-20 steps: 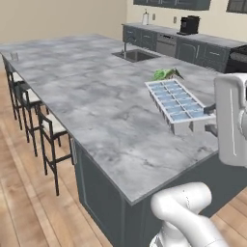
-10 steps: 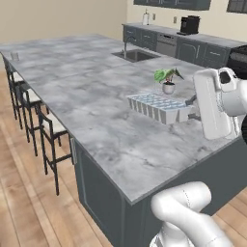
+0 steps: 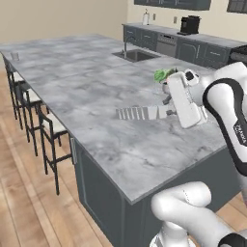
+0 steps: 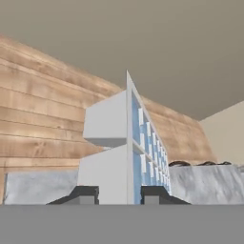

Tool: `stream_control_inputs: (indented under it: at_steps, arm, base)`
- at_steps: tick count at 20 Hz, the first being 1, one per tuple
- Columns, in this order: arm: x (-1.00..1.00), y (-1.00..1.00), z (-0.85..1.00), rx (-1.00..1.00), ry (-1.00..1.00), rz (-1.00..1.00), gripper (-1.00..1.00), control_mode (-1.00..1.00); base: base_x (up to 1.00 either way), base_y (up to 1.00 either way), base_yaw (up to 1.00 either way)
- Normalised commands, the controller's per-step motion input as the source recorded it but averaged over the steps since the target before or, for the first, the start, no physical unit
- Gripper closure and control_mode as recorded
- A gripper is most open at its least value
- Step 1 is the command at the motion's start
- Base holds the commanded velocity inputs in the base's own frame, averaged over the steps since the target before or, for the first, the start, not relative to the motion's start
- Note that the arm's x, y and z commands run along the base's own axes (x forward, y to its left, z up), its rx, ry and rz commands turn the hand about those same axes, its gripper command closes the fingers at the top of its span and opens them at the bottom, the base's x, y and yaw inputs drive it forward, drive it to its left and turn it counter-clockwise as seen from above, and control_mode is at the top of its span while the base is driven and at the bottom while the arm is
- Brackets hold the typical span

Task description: Open the freezer door, pick up the ice cube tray from the freezer, and place it on the dining counter.

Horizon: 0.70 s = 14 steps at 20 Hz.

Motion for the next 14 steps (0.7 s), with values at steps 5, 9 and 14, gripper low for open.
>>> stream_control_inputs:
  at_steps: [5, 9, 14]
  arm:
    - [1.0, 0.32, -0.29, -0.06, 0.0, -0.01, 1.0, -1.0]
    - [1.0, 0.15, -0.36, -0.07, 0.0, -0.04, 1.0, -1.0]
    - [1.0, 0.01, -0.53, -0.01, 0.0, 0.0, 1.0, -1.0]
  base:
    - [0.0, 0.0, 0.0]
    - [0.0, 0.0, 0.0]
    - [0.0, 0.0, 0.0]
